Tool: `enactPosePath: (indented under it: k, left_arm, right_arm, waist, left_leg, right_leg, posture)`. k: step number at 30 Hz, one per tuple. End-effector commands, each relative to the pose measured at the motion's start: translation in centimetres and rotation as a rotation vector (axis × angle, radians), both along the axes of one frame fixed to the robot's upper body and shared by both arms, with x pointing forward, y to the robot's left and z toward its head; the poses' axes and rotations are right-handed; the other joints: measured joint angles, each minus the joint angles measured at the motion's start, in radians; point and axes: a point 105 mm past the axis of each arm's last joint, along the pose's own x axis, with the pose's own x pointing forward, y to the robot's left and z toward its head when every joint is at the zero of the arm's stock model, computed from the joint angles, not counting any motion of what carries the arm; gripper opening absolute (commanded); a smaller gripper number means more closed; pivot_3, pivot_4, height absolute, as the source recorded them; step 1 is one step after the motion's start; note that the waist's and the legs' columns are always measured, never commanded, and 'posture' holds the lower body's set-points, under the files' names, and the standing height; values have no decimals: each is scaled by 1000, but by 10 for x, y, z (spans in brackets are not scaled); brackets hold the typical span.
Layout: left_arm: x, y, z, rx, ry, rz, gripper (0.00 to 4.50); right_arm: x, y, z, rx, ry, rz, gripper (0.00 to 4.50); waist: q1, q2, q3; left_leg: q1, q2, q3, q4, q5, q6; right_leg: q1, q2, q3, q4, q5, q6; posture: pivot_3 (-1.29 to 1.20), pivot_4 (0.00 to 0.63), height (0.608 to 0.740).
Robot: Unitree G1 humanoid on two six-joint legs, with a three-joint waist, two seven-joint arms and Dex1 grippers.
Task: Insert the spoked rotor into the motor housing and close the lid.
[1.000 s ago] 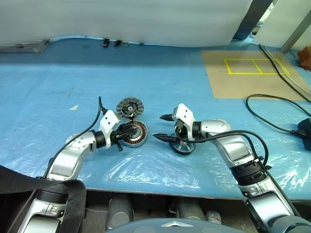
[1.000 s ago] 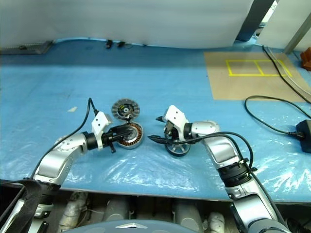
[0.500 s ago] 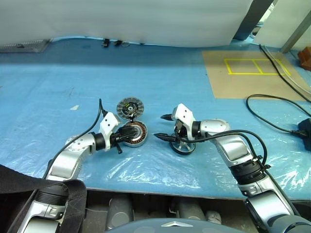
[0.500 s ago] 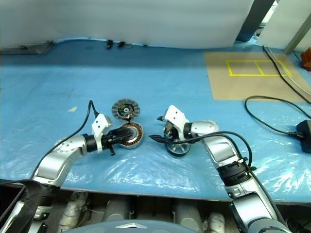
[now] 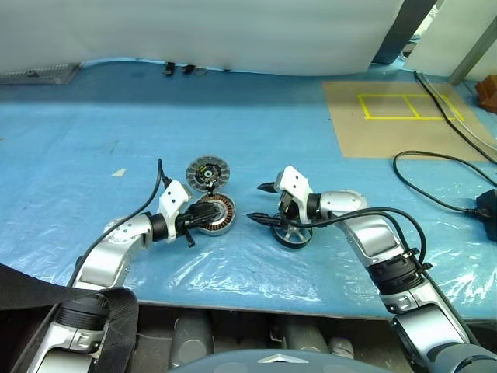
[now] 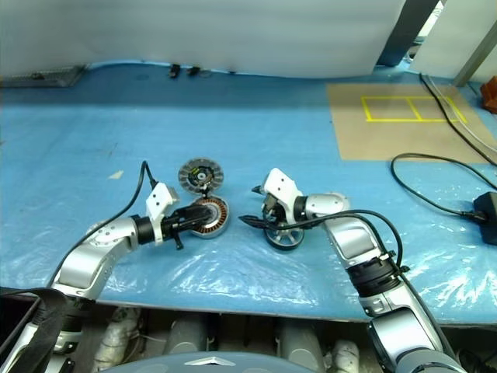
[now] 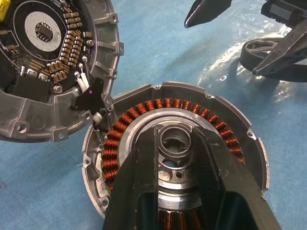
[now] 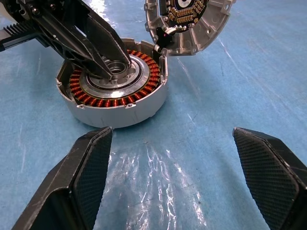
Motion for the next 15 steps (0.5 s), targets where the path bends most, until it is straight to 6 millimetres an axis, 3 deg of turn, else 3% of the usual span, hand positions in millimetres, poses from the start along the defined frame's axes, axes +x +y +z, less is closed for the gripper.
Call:
enactPosePath:
  k: [1,15]
  left_arm:
    - [-3,5,-5,28,15,11,668]
    - [2,4,-7,44,-6,26,668]
  right_arm:
    - [0,4,10,8,-43,23,4194]
    - [2,4,11,13,-48,17,4194]
  waist:
    - [0,0,0]
    - [0,0,0]
  left_leg:
    - [0,0,0,0,0,0]
    - [0,0,0,0,0,0]
  right_leg:
    - [0,0,0,0,0,0]
    - [0,0,0,0,0,0]
  posture:
    - [0,150,740]
    - [0,150,740]
